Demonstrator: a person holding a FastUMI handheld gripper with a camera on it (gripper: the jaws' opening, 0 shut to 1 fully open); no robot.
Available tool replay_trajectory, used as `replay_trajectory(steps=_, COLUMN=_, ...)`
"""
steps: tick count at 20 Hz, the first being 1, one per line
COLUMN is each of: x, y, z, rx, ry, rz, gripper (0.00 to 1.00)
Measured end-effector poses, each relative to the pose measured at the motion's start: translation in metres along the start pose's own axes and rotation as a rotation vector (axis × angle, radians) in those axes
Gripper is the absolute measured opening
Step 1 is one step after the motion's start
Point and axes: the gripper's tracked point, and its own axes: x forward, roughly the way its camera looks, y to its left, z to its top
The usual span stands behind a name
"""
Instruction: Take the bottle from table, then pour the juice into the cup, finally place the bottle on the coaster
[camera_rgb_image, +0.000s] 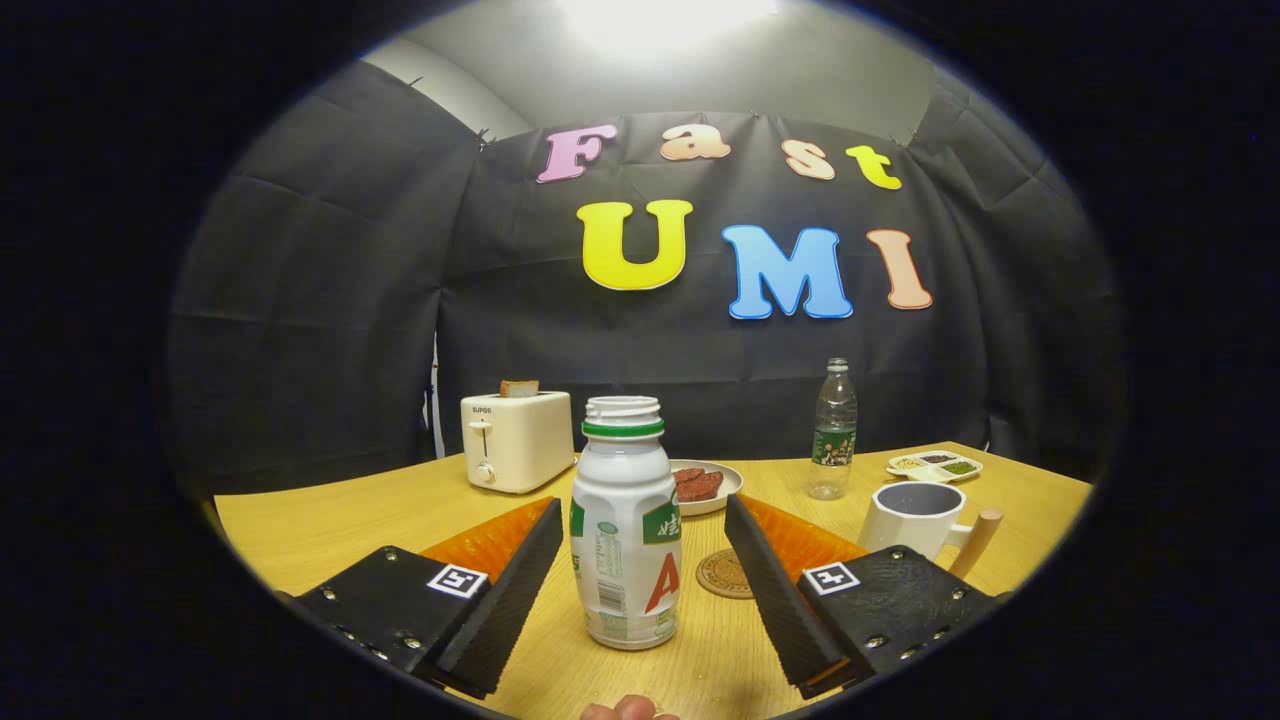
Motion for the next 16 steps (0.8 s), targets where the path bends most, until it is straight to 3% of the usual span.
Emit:
replay_trajectory(steps=6, x=0.027, y=0.014, z=-0.029, rx=-0.022, ry=0.061, rz=0.056, gripper=0.97)
replay_trajectory(steps=7, x=0.027, y=0.015, z=-0.024, rx=-0.033, ry=0.062, rz=0.058, gripper=0.93)
replay_trajectory(steps=9, x=0.029, y=0.017, z=-0.027, rx=-0.053, ry=0.059, rz=0.067, gripper=0.74)
replay_trajectory(steps=10, x=0.029, y=0.015, z=-0.027, rx=-0.044, ry=0.058, rz=0.064, gripper=0.72)
replay_trajectory(steps=16, x=0.023, y=0.009, z=-0.028, rx=-0.032, ry=0.076, rz=0.004, gripper=0.70)
